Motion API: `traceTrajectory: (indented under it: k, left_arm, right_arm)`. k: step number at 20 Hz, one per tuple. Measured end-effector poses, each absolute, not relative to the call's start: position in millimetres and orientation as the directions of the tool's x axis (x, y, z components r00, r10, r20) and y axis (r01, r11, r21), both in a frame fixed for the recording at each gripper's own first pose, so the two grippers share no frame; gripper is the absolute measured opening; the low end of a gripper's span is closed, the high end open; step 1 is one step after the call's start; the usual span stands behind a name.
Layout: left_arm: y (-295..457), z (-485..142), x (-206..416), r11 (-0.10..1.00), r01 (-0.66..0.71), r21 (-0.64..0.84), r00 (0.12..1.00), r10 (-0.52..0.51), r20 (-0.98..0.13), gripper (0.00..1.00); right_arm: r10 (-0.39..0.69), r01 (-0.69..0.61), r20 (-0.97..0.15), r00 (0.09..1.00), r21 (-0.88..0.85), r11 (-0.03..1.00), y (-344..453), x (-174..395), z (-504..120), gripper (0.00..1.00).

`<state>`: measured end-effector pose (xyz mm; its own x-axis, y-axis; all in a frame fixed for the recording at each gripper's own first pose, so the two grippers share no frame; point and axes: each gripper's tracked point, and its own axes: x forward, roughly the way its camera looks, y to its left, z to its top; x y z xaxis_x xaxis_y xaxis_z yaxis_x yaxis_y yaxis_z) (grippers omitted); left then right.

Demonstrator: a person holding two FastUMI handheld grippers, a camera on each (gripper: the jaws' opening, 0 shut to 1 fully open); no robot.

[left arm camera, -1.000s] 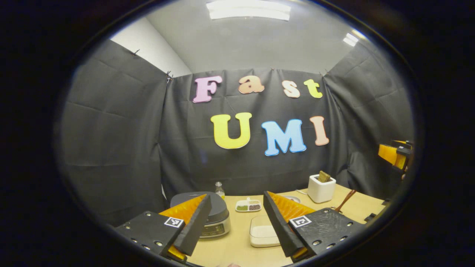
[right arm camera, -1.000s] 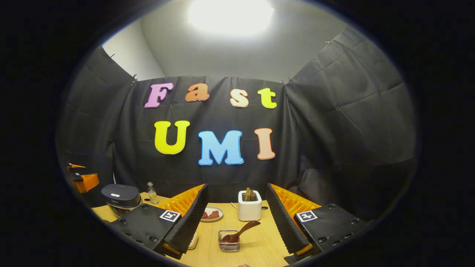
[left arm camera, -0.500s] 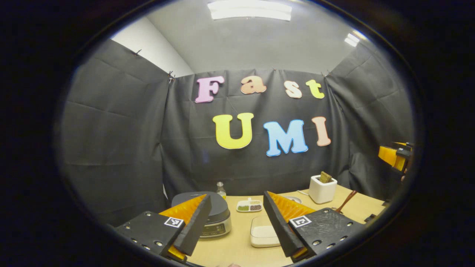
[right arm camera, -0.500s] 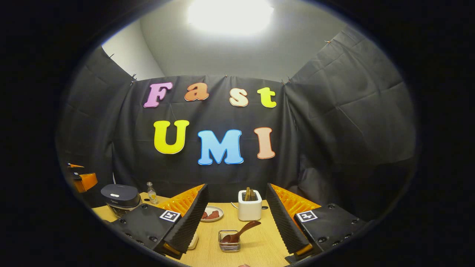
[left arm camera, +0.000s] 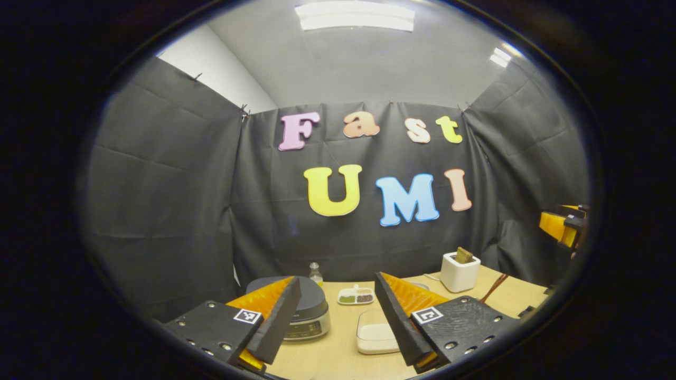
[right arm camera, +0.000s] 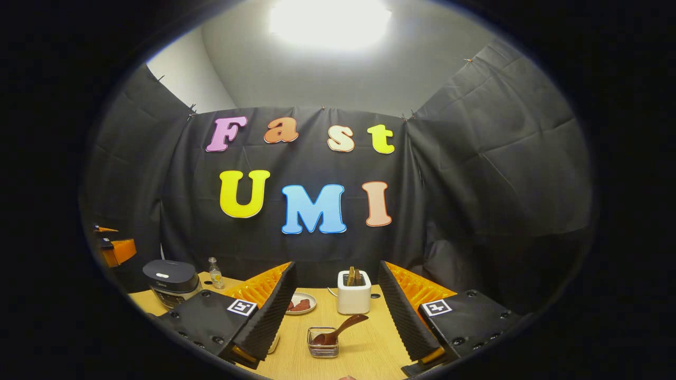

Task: Close the left gripper, press the button to open the rice cooker; take a wooden spoon from the chopstick holder with the right hand, scoop a spoonful of rice and pour it into the rice cooker, then put the wooden spoon back into the chopstick holder.

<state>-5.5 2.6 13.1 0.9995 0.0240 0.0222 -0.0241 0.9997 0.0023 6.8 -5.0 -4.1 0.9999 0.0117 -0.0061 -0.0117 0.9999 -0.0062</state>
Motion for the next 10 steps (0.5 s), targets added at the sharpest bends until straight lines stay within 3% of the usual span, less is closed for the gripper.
traceTrajectory:
  k: [9, 10]
  left_arm:
    - [-11.9, 24.0, -9.3, 0.999, -0.038, 0.015, 0.999, 0.038, 0.027, 0.87]
    - [-10.0, 25.8, -9.5, 0.999, -0.052, 0.011, 0.998, 0.051, 0.029, 0.76]
  right_arm:
    - [0.054, -0.053, 0.007, 0.999, -0.004, 0.999, -17.2, 8.9, -7.6, 0.98]
    - [0.063, -0.063, 0.005, 0.998, -0.003, 0.998, -17.9, 9.9, -9.9, 0.96]
